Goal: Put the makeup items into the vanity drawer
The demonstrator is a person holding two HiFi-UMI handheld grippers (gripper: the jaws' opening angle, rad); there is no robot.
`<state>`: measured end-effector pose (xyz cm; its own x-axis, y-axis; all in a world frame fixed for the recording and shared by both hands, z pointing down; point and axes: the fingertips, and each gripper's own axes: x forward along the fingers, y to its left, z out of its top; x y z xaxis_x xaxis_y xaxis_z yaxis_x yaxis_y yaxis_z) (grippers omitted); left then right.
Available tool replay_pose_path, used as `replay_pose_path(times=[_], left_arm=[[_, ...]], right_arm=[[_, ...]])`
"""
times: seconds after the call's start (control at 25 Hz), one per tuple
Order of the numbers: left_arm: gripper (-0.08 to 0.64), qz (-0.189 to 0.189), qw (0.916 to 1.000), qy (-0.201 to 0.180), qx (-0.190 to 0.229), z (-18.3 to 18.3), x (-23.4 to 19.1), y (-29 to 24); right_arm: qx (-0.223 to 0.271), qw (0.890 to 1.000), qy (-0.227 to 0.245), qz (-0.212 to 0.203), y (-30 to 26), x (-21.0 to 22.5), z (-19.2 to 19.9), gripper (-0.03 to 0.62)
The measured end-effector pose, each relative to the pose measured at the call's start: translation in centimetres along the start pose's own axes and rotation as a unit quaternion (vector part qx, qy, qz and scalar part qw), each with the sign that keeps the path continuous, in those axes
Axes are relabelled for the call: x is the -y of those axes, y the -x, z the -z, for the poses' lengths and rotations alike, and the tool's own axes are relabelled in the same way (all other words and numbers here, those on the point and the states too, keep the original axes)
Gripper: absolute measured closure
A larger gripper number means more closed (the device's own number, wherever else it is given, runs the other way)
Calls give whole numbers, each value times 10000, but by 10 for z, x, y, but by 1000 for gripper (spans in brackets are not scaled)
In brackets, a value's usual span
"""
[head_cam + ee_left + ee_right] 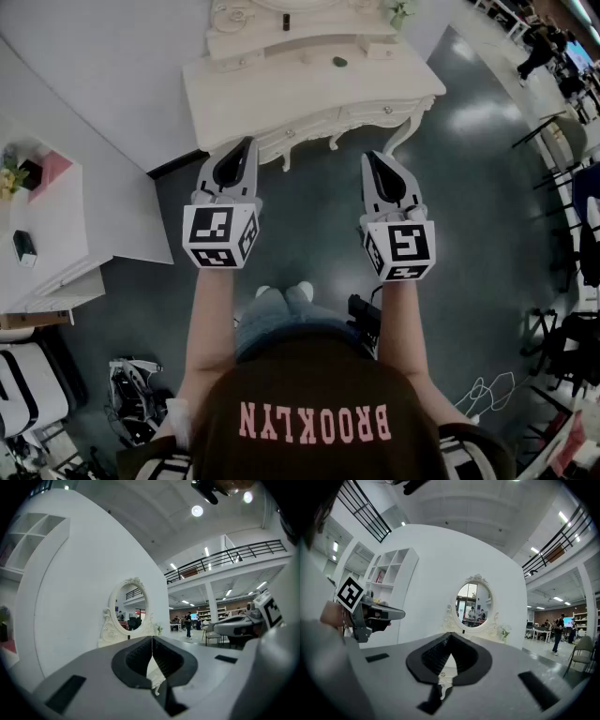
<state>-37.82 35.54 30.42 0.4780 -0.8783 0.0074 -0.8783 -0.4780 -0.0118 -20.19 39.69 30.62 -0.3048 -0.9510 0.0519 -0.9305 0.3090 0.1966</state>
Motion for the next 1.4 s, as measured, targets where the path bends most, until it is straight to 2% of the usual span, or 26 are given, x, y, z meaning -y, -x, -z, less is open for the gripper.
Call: replay_pose_path(times=[0.32,0.84,1.12,1.28,1.4], left_arm=[[555,226,9997,-34,16,-5,10,-32],[555,364,9993,-90,-22,-3,14,-92],[555,387,9992,-60,-56,3,-10,-169],[555,311,9995,-33,-65,3,-35,-220],[555,331,9994,127,-13,2,-56,-254]], right_arm=[[47,10000,35,48,-11,17,-1,603],[38,9997,-23,233,-39,57,15,603],[-56,9995,-35,318,-100,96,26,603],[-66,9991,-194,382,-149,126,27,603],[-124,9988,-248,408,-188,142,28,603]])
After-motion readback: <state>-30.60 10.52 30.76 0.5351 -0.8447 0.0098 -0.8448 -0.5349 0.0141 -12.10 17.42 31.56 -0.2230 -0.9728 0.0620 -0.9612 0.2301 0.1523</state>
